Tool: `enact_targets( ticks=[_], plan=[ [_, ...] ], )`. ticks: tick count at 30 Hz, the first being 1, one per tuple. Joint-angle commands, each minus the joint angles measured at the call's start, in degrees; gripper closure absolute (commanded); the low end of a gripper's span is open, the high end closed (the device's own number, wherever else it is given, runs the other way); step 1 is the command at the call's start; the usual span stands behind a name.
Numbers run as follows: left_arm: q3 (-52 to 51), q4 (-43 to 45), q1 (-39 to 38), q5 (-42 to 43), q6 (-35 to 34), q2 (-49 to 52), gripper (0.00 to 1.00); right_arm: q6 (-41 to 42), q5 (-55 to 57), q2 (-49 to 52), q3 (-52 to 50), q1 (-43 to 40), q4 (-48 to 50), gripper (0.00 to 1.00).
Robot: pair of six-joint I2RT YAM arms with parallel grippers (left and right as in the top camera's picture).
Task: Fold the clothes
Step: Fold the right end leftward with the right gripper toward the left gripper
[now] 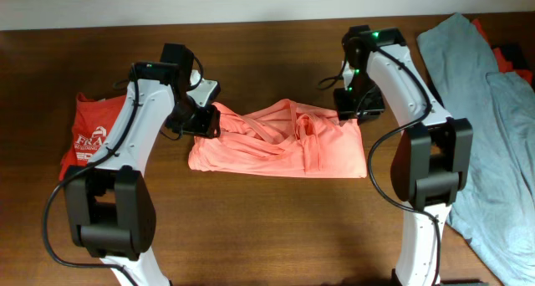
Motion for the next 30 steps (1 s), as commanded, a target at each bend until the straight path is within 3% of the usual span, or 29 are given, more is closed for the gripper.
enact_targets(
  ticks=[1,11,16,25,28,30],
  plan=[
    [0.7,-0.2,-0.1,0.9,-0.5,0.2,0.45,0.3,0.7,0.5,-0.4,3.2,0.6,0.54],
    [0.7,-0.7,-0.1,0.9,-0.5,0.2,0.45,2.2,-2.7,0.5,-8.6,11.6,9.5,0.53],
    [0.7,-0.8,-0.1,0.9,-0.5,0.2,0.45,-1.7,-10.1,0.5,-8.8,15.4,15.0,0.53],
    [0.7,-1.2,-0.1,0.8,-0.5,0.2,0.45,-1.7,-6.2,-1.0,-8.6,14.2,13.6,0.55],
    [0.7,0.2,-0.1,0.2,-0.5,0.3,0.3,-1.7,-2.9,-3.9,-7.4,12.0,10.6,0.55],
    [0.7,1.5,0.2,0.2,-0.5,0.8,0.27,-1.7,-1.3,-7.1,-6.0,10.1,8.5,0.55]
  ],
)
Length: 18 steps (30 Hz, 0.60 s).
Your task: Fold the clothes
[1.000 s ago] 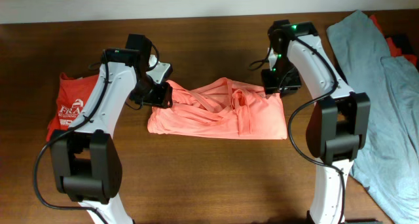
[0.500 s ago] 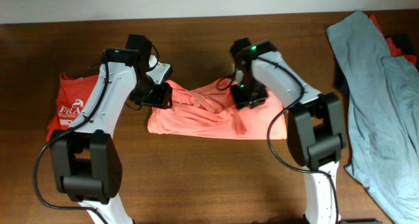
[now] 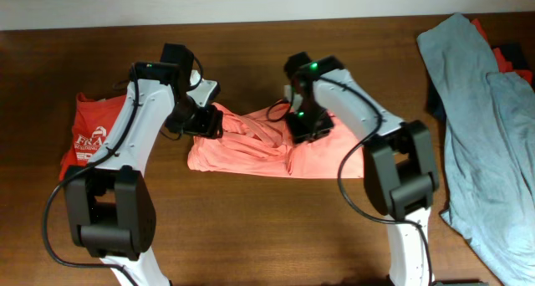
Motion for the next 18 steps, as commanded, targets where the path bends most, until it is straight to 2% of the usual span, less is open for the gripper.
enact_targets(
  ticks=[1,8,18],
  plan=[
    [0.7,1.9,0.3,0.2,-0.2,1.3,0.27,-0.2,5.0,-8.5,3.1,-3.9,-2.9,0.55],
    [0.6,2.3,1.6,0.5,-0.2,7.1,0.27,-1.1,5.4,-17.9,3.8,-9.3,-6.4,0.48],
    [0.6,3.8,1.6,-3.7,-0.2,13.8,0.25,-1.3,5.4,-18.8,3.6,-11.3,-9.4,0.47]
  ],
)
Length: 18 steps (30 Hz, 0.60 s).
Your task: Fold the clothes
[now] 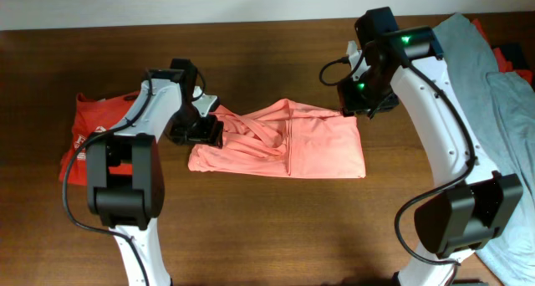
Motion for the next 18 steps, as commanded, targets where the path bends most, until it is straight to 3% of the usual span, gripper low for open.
enact_targets(
  ticks=[1,8,11,18],
  plan=[
    [0.6,0.8,0.1,-3.3,-0.1,1.5,0.25,-0.5,0.9,0.4,-0.2,-0.2,0.0,0.48],
    [0.6,2.6,0.1,-5.7,-1.2,1.6,0.25,-0.5,0.9,0.4,-0.2,-0.2,0.0,0.48],
    [0.6,3.9,0.1,-7.3,-2.7,1.6,0.2,-0.5,0.9,0.4,-0.2,-0.2,0.0,0.48],
    [0.5,7.3,0.0,-3.4,-2.2,1.6,0.2,-0.5,0.9,0.4,-0.2,-0.2,0.0,0.48]
  ],
)
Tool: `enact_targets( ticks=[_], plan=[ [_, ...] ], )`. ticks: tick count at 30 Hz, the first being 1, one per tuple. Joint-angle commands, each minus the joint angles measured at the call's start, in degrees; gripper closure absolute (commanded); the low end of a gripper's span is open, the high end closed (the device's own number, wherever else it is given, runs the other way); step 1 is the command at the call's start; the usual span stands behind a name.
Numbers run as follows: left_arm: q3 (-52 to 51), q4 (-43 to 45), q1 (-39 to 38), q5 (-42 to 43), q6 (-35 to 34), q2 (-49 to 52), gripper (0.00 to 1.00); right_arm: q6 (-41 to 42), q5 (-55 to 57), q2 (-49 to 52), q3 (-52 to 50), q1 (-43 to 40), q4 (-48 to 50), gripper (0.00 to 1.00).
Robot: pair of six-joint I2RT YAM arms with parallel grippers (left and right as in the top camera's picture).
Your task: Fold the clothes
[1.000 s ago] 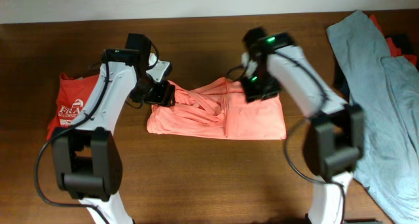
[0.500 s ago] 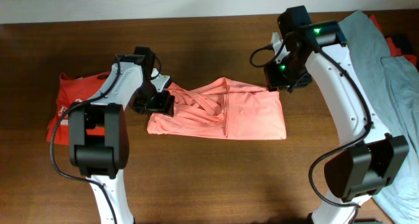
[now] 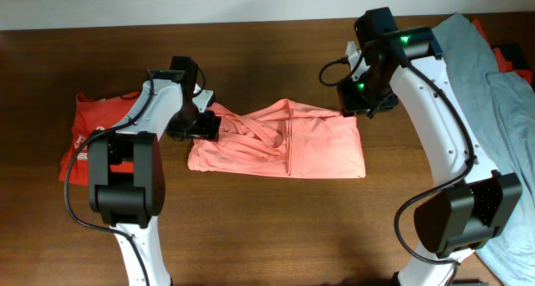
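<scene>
A coral garment lies roughly folded in the middle of the brown table, with twisted straps across its left half and a smoother right half. My left gripper is down at the garment's upper left corner, on the fabric. At the upper right corner is my right gripper. The overhead view hides the fingers of both, so it does not show whether they are open or shut.
A red garment with white print lies at the left, partly under my left arm. Grey-blue clothes are spread down the right side, over a red piece at the far right edge.
My left gripper has shifted slightly away from the table's front, still at the garment's upper left corner. The right arm and the garment look unchanged.
Both grippers first stood at the garment's upper corners. The right one was then over the garment's middle, while the left stayed put. After that the right was back at the upper right corner, the right half lay smoother, and the left arm's pose had changed.
</scene>
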Motion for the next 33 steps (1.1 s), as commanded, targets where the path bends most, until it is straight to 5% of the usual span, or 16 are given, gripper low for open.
enact_targets(
  ticks=[1,5,11,21,29,33],
  plan=[
    [0.2,1.5,0.0,3.7,0.1,0.9,0.23,-0.2,0.9,0.3,-0.2,-0.2,0.0,0.48],
    [-0.2,1.6,-0.2,6.3,0.1,1.1,0.46,-0.2,0.9,0.3,-0.2,-0.2,0.0,0.48],
    [-0.2,-1.1,-0.2,6.1,0.1,1.1,0.98,-0.2,0.9,0.3,-0.2,-0.2,0.0,0.48],
    [7.3,-14.1,5.6,-2.9,-1.0,-0.5,1.0,-0.1,0.9,0.3,-0.2,-0.2,-0.1,0.48],
    [17.1,-21.6,14.7,-2.2,-0.9,-3.1,1.0,-0.1,0.9,0.3,-0.2,-0.2,-0.6,0.48],
    [20.5,-25.5,16.2,5.7,-0.9,-3.3,1.0,-0.1,0.9,0.3,-0.2,-0.2,-1.2,0.48]
  ],
)
